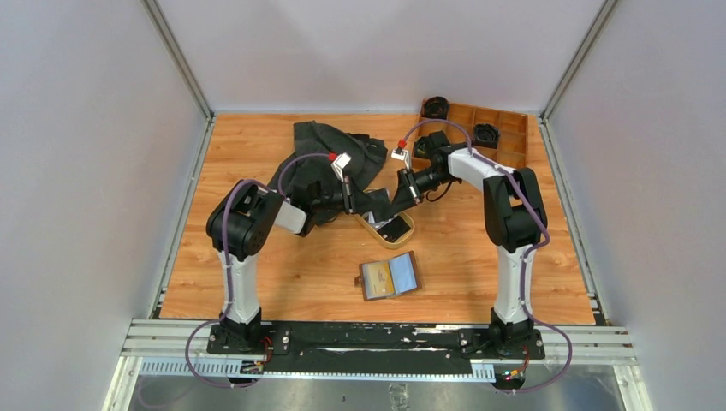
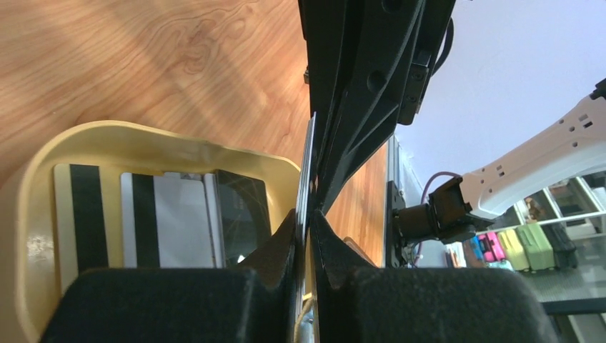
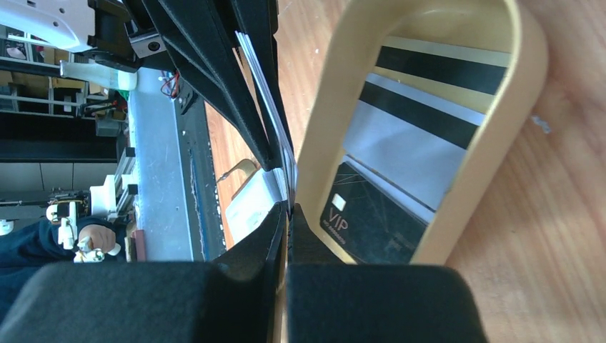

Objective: Put the credit cards into the card holder
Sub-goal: Pick up the credit card from the storage box.

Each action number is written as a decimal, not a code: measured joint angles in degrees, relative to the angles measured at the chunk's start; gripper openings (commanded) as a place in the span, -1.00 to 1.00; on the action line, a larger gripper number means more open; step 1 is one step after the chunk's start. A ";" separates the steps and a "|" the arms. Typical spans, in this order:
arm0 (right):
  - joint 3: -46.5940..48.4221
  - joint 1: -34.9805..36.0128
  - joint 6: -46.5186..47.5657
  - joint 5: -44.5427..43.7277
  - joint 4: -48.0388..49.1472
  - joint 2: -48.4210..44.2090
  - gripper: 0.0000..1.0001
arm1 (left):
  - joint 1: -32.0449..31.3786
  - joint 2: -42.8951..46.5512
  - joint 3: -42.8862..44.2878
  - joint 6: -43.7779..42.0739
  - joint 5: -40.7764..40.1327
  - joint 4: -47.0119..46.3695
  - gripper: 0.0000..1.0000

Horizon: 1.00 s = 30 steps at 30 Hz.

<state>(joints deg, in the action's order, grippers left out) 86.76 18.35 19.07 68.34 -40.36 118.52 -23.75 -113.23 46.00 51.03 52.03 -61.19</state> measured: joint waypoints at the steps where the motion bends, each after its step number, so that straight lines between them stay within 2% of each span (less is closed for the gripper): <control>1: 0.44 -0.13 0.15 -0.11 -0.04 0.66 -1.00 | 0.07 -1.44 0.55 0.50 0.22 -1.27 -0.79; 3: 0.98 -0.26 0.37 -0.48 -0.07 1.57 -1.00 | 0.26 -3.37 1.36 1.16 0.50 -2.58 -0.71; 8: 1.99 -0.37 1.11 -0.74 -1.07 2.62 -1.00 | 0.28 -4.92 3.56 -0.39 -0.07 -1.36 -0.31; 18: 2.75 -0.39 2.64 -0.59 -3.06 4.61 -1.00 | 0.33 -4.98 7.43 -6.62 -2.40 6.29 -0.23; 22: 2.78 -0.76 2.89 -0.39 -3.28 5.18 -1.00 | 0.37 -5.29 8.13 -7.15 -2.51 7.39 -0.30; 24: 2.78 -1.11 2.97 -0.09 -3.63 5.64 -1.00 | 0.37 -5.57 8.44 -7.34 -2.47 7.54 -0.46; 27: 2.78 -1.51 3.28 0.15 -4.26 6.05 -1.00 | 0.39 -5.92 8.70 -7.41 -1.88 7.56 -0.83; 30: 2.86 -1.66 3.82 0.11 -4.28 6.40 -1.00 | 0.37 -6.16 9.27 -7.06 -0.39 7.26 -0.98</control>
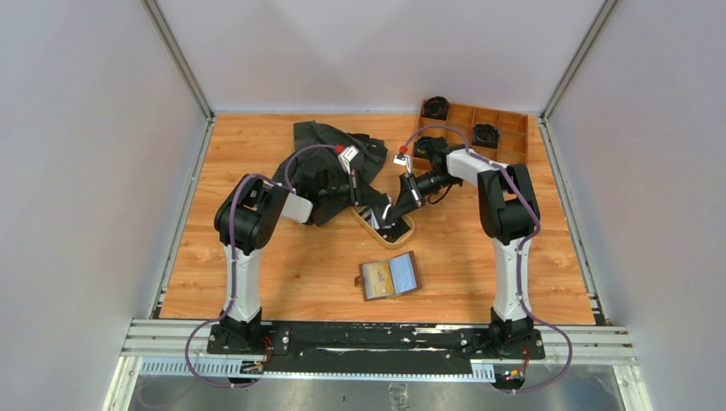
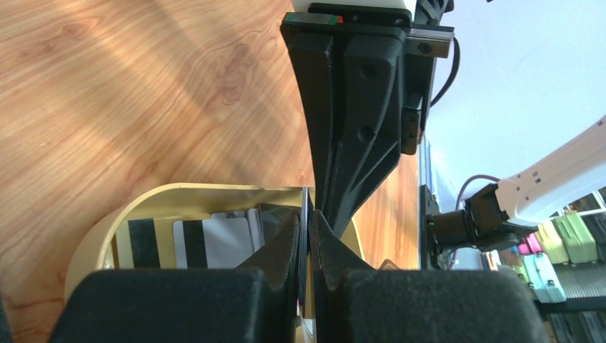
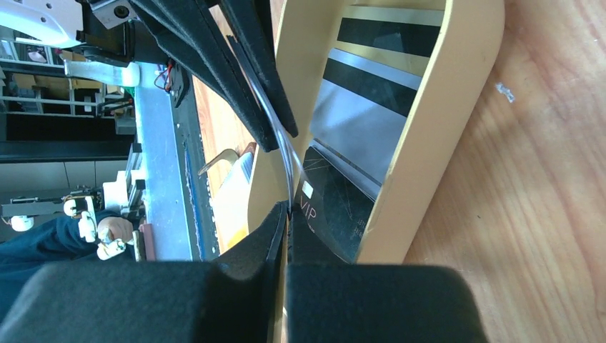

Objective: Put the credit cards into the card holder
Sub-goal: Pick up the credit card from the storage box.

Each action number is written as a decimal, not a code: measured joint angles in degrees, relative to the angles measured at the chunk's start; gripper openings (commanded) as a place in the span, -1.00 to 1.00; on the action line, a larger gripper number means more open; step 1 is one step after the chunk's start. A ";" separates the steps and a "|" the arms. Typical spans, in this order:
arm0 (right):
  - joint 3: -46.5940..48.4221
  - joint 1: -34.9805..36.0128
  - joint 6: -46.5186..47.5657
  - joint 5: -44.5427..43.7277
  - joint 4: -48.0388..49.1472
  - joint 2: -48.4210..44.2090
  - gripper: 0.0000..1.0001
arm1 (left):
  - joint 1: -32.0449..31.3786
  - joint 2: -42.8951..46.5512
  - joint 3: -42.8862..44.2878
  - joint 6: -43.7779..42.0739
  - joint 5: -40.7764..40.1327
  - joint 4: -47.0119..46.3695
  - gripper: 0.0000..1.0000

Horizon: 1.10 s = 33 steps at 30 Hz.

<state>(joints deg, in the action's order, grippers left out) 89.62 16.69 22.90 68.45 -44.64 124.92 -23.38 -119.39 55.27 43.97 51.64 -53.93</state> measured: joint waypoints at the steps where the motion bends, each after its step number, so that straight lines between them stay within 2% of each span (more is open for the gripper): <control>1: 0.02 -0.07 0.17 0.07 0.00 0.09 -0.95 | 0.00 -0.02 0.20 0.02 0.44 -0.11 -1.00; 4: 0.35 -0.09 0.76 0.09 -0.26 0.22 -0.82 | 0.02 -0.04 0.31 0.24 0.94 -0.39 -1.00; 13: 0.81 -0.09 2.14 0.55 -1.38 0.31 -0.66 | 0.07 -0.04 0.35 0.46 1.25 -0.61 -1.00; 33: 0.98 -0.61 3.61 0.98 -3.19 0.31 -0.55 | 0.22 -0.20 0.35 0.17 1.25 -0.68 -1.00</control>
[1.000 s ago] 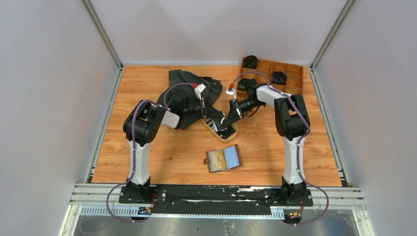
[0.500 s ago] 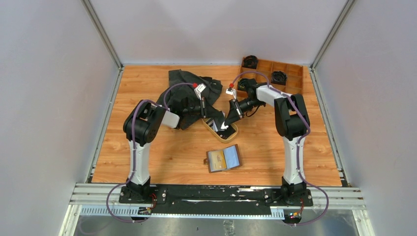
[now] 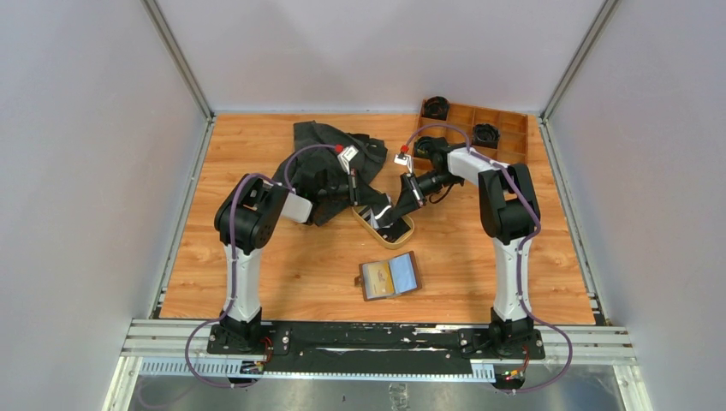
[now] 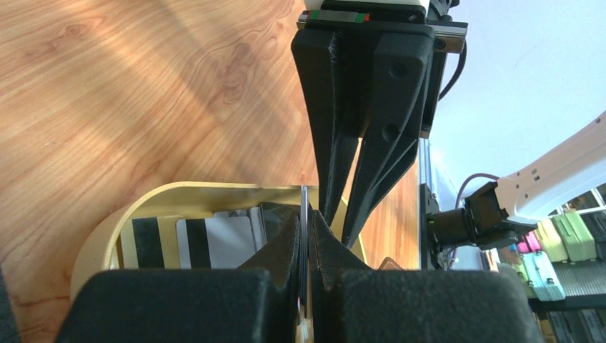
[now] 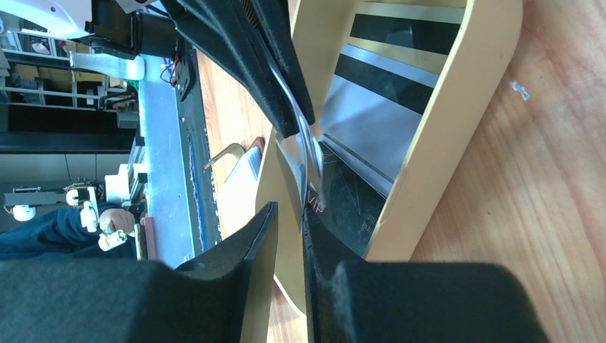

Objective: Put the credit cards into the card holder
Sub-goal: Pick up the credit card from the storage box.

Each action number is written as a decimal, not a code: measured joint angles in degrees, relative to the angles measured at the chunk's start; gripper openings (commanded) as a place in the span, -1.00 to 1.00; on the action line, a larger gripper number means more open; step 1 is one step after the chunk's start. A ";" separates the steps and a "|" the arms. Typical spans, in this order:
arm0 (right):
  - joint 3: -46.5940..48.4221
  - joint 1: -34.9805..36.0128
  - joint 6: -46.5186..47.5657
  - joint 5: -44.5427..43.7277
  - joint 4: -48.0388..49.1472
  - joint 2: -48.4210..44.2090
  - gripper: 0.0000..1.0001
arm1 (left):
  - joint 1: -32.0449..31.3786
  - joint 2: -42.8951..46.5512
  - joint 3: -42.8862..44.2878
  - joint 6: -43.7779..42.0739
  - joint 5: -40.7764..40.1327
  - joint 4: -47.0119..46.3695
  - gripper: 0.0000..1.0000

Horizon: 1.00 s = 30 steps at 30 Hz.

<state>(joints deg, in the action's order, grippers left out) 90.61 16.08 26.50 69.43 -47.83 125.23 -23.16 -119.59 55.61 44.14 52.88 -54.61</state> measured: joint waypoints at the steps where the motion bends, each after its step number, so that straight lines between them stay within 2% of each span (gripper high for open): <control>1: 0.00 -0.04 0.11 0.09 -0.22 -0.02 -0.55 | 0.07 -0.04 0.00 -0.07 -0.04 0.13 -1.00; 12: 0.02 -0.13 0.31 1.20 -1.27 -0.02 -0.55 | 0.24 -0.37 -0.02 0.44 0.11 -0.35 -1.00; 21: 0.85 -0.11 -2.12 2.73 -1.18 0.42 -0.56 | 0.81 -1.79 -1.40 5.68 0.11 -8.02 -1.00; 30: 0.83 0.17 -6.23 3.15 0.85 1.05 -0.69 | 0.85 -1.99 -2.10 7.63 -0.07 -10.78 -1.00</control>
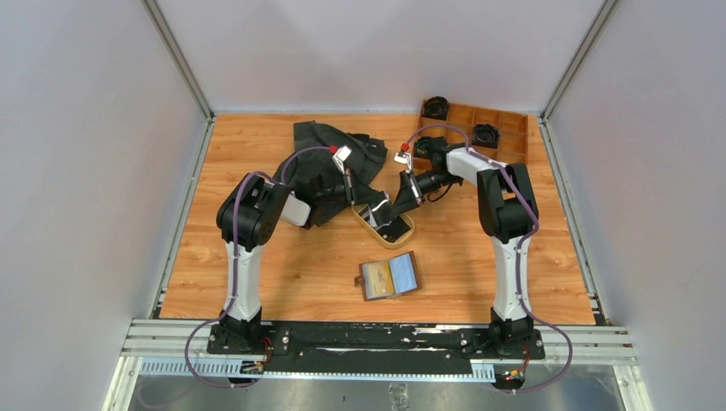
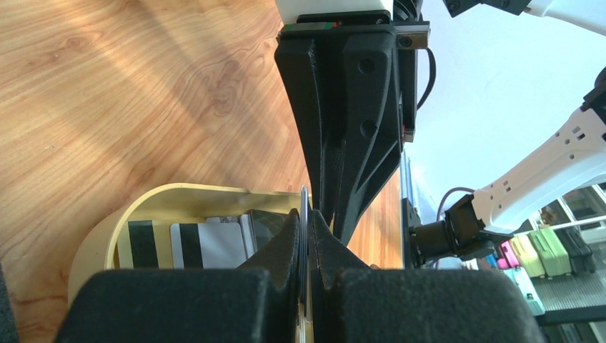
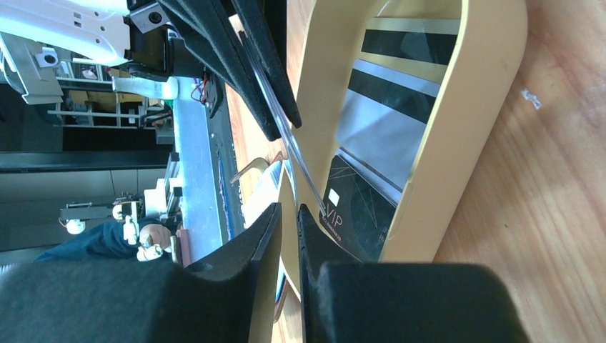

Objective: Put the credit cards into the card holder
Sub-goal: Pick up the credit card from the storage box.

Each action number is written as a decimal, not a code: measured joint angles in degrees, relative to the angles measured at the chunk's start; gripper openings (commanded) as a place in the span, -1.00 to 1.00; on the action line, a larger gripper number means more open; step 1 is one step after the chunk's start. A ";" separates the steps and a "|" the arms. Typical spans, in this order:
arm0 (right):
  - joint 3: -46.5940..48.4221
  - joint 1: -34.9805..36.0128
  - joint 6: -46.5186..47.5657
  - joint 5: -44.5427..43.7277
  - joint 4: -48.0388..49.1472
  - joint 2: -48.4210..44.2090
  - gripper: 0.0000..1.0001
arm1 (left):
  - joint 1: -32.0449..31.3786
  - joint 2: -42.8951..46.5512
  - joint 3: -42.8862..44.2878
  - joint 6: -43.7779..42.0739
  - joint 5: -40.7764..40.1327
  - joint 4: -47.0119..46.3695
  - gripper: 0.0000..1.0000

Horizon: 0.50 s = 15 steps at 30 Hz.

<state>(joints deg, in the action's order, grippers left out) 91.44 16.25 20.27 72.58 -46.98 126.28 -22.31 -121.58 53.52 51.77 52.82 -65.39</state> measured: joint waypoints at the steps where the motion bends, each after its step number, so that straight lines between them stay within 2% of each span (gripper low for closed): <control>1: 0.00 0.09 -0.50 0.00 0.44 0.00 -0.71 | 0.00 0.00 -0.09 0.15 -0.11 -0.33 -1.00; 4: -0.07 0.26 -1.88 0.00 1.53 0.02 -0.80 | 0.00 0.00 -0.63 0.57 -0.55 -1.16 -1.00; 6: -0.28 0.35 -2.99 0.00 2.60 0.02 -0.96 | -0.02 0.00 -0.87 0.83 -0.76 -1.64 -1.00; 8: -0.68 0.37 -4.17 0.04 3.72 0.02 -1.00 | -0.04 -0.02 -1.03 1.01 -0.85 -2.08 -0.99; 15: -1.29 0.37 -5.75 1.70 5.09 0.00 -1.00 | -0.07 -0.09 -1.20 1.11 -2.38 -2.03 -0.36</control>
<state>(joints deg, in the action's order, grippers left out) 90.15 16.62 14.52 74.28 -41.89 126.28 -22.37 -121.67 52.31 52.88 50.43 -67.42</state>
